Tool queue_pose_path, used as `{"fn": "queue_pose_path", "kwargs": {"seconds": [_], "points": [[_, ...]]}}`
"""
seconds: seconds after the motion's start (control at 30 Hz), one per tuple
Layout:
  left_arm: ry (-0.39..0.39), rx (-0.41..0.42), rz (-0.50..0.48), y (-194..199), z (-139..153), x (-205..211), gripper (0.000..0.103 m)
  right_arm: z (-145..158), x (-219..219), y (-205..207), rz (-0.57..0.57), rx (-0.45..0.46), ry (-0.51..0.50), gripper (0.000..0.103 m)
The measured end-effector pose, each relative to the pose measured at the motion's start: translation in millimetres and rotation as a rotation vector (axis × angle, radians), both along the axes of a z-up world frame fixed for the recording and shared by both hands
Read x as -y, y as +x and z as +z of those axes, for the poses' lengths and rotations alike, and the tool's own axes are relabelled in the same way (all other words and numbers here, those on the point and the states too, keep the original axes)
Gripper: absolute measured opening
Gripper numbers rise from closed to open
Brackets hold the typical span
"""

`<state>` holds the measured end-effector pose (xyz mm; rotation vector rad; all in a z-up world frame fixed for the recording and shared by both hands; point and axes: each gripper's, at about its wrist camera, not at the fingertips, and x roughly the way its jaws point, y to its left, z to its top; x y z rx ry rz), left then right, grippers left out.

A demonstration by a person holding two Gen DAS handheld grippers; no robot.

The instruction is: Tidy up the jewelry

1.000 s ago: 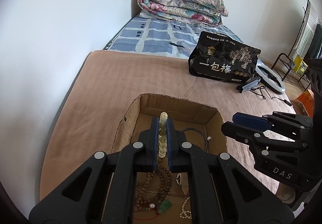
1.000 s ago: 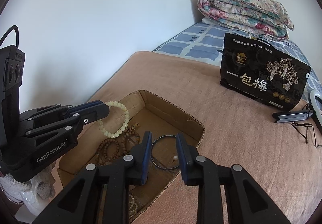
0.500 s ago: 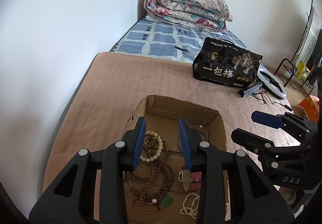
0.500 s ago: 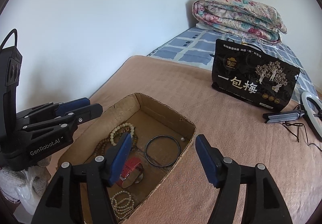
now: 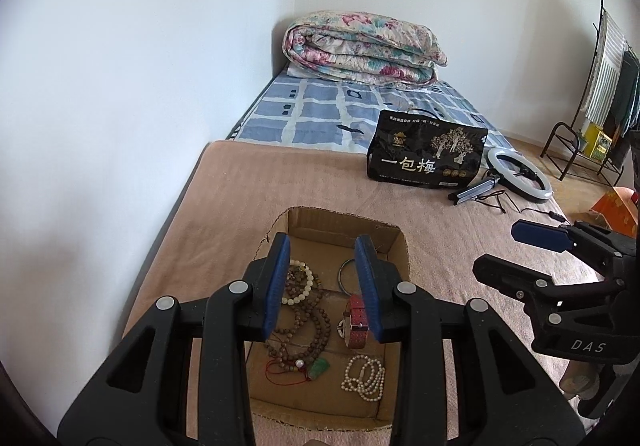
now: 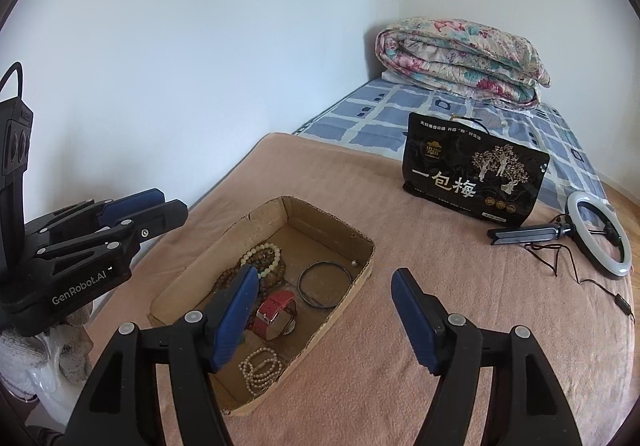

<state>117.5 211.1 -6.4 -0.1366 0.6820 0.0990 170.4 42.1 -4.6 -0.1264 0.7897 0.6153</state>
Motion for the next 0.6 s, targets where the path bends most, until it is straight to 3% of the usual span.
{"fn": "queue_pose_path", "kwargs": {"seconds": [0.37, 0.43, 0.6], "points": [[0.049, 0.053, -0.026, -60.4, 35.0, 37.1, 0.034, 29.1, 43.2, -56.4, -0.028, 0.06, -0.011, 0.08], [0.051, 0.052, -0.031, -69.2, 36.7, 44.8, 0.038, 31.4, 52.9, -64.3, -0.034, 0.074, -0.017, 0.08], [0.059, 0.059, -0.025, -87.5, 37.4, 61.1, 0.063, 32.1, 81.2, -78.5, -0.06, 0.059, 0.019, 0.081]]}}
